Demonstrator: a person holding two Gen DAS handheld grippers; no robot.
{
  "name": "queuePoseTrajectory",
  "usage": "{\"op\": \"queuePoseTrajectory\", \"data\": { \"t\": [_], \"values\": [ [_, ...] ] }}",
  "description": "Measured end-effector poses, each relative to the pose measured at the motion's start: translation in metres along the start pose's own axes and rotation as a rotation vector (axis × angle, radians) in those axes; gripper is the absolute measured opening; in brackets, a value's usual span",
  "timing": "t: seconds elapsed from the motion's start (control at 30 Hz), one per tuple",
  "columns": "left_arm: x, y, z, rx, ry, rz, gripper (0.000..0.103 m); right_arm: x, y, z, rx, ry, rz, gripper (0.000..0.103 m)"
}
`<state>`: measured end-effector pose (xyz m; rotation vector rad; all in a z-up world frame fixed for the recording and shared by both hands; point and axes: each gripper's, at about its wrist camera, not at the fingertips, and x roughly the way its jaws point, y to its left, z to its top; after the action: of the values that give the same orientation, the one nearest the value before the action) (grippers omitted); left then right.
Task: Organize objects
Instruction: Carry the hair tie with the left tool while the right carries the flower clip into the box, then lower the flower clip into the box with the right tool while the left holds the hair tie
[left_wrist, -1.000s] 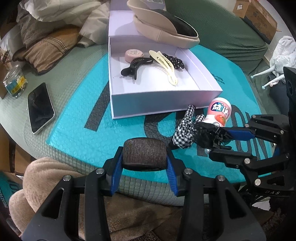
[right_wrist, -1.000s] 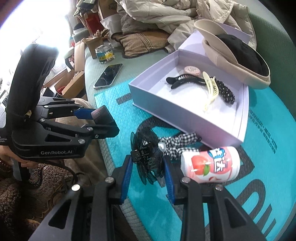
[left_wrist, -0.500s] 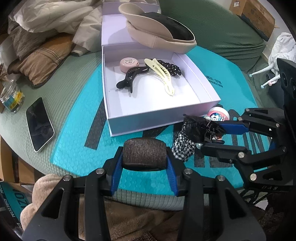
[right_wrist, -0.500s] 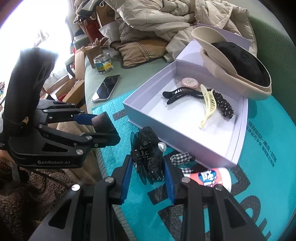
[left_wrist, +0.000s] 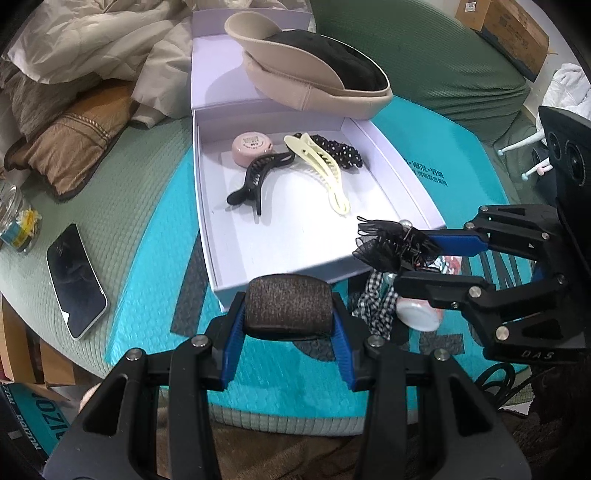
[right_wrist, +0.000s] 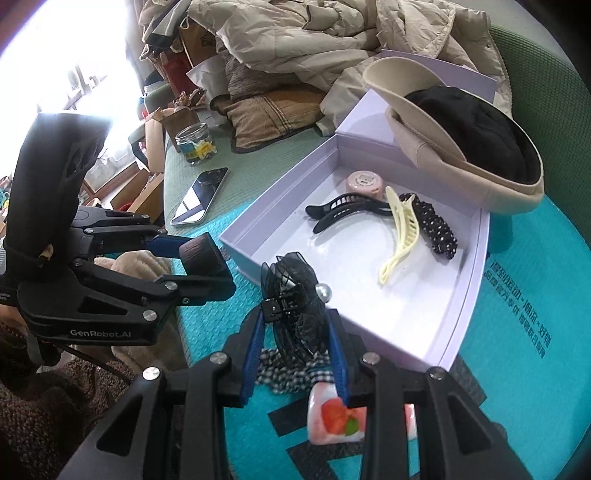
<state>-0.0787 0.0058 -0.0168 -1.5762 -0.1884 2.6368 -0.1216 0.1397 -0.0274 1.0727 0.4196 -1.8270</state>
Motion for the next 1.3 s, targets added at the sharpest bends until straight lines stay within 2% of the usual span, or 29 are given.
{"op": "queuePoseTrajectory", "data": {
  "t": [0.53,0.9,1.3],
  "values": [
    [0.018,0.000,0.034,0.033,0.001,-0.004,0.041,0.010,-0.025,0.023,0.009,-0.006,-0.010,0.033],
    [0.042,0.006,0.055,0.041,0.020,0.010,0.041,0.025,-0.055,0.035,0.074,-0.012,-0.036,0.033],
    [0.067,0.010,0.077,0.054,0.045,-0.016,0.041,0.038,-0.077,0.047,0.123,-0.005,-0.066,0.033]
  ]
}}
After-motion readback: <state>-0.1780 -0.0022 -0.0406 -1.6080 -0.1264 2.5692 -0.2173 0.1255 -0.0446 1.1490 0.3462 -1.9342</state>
